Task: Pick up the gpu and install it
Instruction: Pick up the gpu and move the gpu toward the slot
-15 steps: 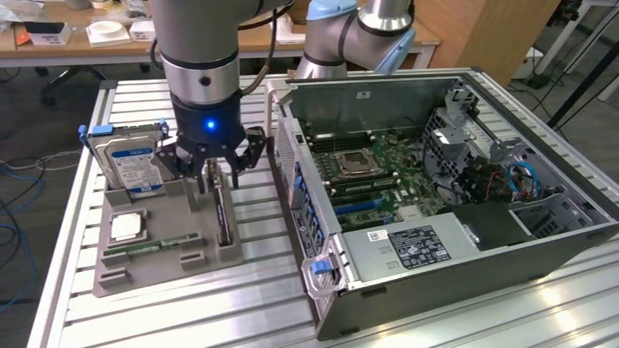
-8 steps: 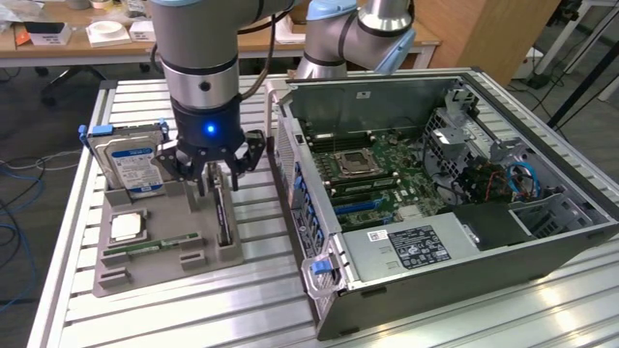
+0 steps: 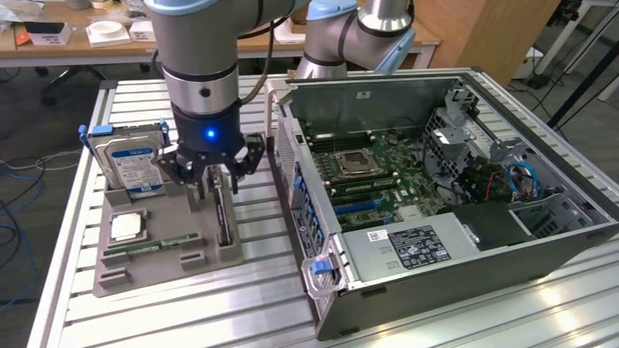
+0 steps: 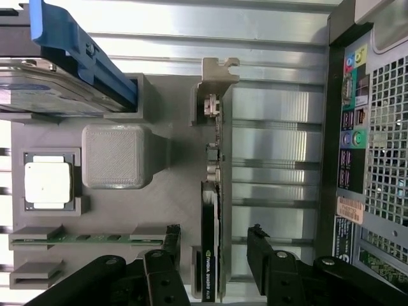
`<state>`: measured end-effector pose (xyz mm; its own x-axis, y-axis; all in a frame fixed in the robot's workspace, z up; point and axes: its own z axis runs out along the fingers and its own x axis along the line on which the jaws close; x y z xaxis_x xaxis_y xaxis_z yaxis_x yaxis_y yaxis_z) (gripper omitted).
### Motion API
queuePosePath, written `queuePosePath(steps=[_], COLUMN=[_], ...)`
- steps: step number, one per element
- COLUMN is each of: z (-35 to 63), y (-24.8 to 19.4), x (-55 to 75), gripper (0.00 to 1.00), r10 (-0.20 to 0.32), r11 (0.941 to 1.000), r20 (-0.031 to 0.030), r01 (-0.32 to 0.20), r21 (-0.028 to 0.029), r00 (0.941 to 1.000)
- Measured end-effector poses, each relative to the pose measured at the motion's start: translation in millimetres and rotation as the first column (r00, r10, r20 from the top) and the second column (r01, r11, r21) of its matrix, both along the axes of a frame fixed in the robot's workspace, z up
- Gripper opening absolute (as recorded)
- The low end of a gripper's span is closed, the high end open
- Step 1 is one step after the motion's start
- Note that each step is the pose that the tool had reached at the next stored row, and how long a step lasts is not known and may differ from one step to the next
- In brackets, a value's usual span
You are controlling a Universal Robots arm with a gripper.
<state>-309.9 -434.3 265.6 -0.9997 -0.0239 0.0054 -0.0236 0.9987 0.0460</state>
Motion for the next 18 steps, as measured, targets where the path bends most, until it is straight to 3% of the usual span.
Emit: queuePosePath(steps=[18], z=[-15.2], y=[-0.3], x=[-1.2], gripper=[0.55], r10=[0.0], r11=[1.0], r20=[0.0], r01=[0.0], r21=[0.0], r00=[1.0])
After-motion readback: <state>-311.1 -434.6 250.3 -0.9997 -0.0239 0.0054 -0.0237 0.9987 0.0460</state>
